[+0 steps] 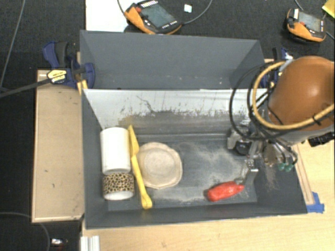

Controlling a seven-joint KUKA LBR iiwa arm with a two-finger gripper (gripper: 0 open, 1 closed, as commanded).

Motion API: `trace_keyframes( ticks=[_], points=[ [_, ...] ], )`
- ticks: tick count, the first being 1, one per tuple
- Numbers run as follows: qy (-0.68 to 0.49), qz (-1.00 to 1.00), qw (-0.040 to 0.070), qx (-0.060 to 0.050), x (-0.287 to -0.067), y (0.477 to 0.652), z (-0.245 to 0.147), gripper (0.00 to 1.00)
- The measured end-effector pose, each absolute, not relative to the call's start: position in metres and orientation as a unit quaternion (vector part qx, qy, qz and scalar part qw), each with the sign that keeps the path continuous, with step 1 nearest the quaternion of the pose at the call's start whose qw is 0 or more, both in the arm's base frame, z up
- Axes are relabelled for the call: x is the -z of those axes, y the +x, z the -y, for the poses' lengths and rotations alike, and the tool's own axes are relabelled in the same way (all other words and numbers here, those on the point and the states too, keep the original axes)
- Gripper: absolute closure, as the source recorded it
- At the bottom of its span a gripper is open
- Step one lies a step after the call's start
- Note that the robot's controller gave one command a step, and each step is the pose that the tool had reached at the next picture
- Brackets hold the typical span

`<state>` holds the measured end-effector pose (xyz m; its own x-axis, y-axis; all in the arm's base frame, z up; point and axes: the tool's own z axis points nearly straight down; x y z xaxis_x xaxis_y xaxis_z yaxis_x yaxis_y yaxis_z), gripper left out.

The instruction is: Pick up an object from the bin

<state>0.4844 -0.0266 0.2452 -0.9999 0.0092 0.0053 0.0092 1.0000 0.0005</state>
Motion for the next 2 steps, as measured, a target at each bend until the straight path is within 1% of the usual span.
trace_keyframes(
  ticks=[1, 2],
  points=[
    [-0.004, 1.0, -0.002, 0.0, -0.249, 0.486, 0.027, 0.0],
    [0.103, 0.995, -0.004, -0.001, -0.085, 0.479, 0.07, 0.0]
  ],
)
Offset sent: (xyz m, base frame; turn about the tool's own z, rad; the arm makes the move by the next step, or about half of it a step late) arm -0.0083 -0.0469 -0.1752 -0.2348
